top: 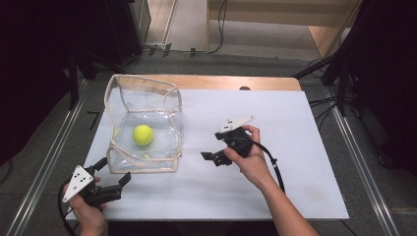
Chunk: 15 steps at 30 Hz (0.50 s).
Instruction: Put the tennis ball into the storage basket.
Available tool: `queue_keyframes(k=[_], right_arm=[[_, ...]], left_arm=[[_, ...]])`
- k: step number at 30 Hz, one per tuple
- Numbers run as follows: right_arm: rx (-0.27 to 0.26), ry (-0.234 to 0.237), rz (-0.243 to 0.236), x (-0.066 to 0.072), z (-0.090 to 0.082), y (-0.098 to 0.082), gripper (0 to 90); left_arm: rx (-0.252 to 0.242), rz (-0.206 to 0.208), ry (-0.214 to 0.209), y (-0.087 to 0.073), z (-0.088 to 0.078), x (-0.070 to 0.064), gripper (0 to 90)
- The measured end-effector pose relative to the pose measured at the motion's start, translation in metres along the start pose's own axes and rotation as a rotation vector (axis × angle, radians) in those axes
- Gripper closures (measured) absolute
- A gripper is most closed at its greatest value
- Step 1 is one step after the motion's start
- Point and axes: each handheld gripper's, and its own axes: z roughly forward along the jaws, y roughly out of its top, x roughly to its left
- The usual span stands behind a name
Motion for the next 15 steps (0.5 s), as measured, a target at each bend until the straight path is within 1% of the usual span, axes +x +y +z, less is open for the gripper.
queue_keyframes(k=[2, 3, 6, 7, 8, 9, 10, 13, 14, 15], right_arm=[[-0.016, 0.0, 0.007, -0.003, -0.002, -0.006, 10.8], [-0.016, 0.0, 0.007, -0.003, -0.002, -0.006, 10.8], [-0.029, -0.007, 0.012, -0.006, -0.003, -0.014, 10.9], [-0.029, -0.007, 0.012, -0.006, -0.003, -0.014, 10.9], [-0.032, -0.008, 0.018, -0.008, -0.004, -0.018, 10.9], [-0.032, -0.008, 0.018, -0.008, -0.004, -0.018, 10.9], [-0.032, -0.013, 0.023, -0.009, -0.005, -0.022, 10.9], [-0.039, -0.018, 0.027, -0.011, -0.006, -0.027, 10.9], [-0.043, -0.021, 0.034, -0.013, -0.006, -0.032, 10.9], [-0.043, -0.021, 0.034, -0.013, -0.006, -0.032, 10.9]], left_arm=[[0.001, 0.0, 0.002, 0.0, 0.0, 0.0, 4.4], [0.001, 0.0, 0.002, 0.0, 0.0, 0.0, 4.4], [0.0, 0.002, 0.004, 0.0, 0.0, 0.0, 4.4], [0.0, 0.002, 0.004, 0.0, 0.0, 0.0, 4.4], [0.0, 0.002, 0.005, 0.0, 0.0, -0.001, 4.4], [0.0, 0.002, 0.005, 0.0, 0.0, -0.001, 4.4], [-0.001, 0.002, 0.005, 0.0, 0.001, -0.001, 4.4], [0.001, 0.005, 0.007, 0.0, 0.001, 0.0, 4.4], [0.003, 0.006, 0.006, 0.0, 0.001, -0.001, 4.4], [0.003, 0.006, 0.006, 0.0, 0.001, -0.001, 4.4]])
